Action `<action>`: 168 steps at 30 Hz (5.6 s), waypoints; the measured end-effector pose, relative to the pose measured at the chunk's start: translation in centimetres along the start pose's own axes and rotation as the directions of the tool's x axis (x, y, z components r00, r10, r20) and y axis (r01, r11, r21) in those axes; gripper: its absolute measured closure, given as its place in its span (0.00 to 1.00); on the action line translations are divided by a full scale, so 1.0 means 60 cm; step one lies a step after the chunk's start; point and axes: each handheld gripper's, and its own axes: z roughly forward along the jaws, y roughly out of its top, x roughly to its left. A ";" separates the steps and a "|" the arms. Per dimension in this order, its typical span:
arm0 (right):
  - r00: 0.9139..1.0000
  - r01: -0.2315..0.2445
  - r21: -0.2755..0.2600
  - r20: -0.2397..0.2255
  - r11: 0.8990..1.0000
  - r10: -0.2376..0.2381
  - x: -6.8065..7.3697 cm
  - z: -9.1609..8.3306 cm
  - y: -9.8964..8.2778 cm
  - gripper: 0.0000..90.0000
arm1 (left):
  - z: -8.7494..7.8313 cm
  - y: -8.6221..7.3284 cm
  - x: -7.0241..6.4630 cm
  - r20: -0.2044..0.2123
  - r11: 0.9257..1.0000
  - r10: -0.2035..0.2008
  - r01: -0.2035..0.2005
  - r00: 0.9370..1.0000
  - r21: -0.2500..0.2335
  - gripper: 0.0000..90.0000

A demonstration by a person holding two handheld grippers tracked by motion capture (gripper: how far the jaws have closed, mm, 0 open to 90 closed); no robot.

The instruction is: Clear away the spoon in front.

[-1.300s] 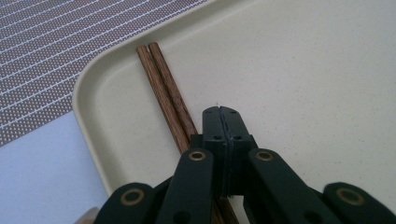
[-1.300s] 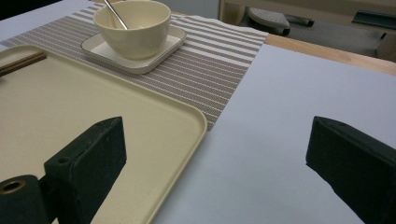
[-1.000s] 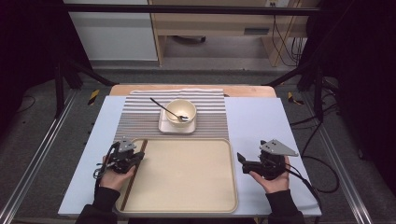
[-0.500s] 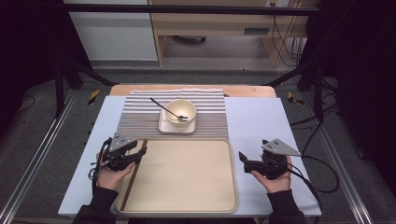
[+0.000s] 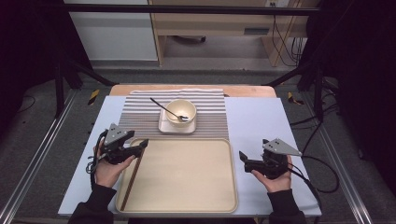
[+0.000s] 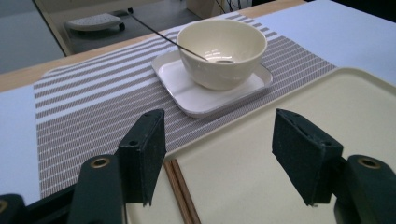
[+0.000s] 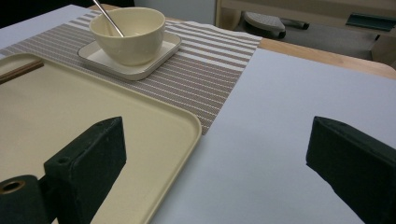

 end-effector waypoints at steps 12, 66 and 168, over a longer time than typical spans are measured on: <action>1.000 -0.008 -0.018 0.002 1.000 0.008 -0.003 -0.006 0.002 0.06 | 0.035 0.051 0.008 -0.003 0.999 -0.001 0.001 1.000 -0.032 0.36; 1.000 -0.007 -0.006 -0.030 1.000 0.007 0.006 0.005 0.000 0.06 | 0.221 0.079 0.064 -0.069 0.996 -0.083 0.084 0.994 0.010 0.30; 0.999 0.002 0.003 -0.033 1.000 -0.002 0.005 0.002 0.001 0.05 | 0.028 0.147 0.007 0.093 0.964 -0.057 0.079 0.994 -0.254 0.99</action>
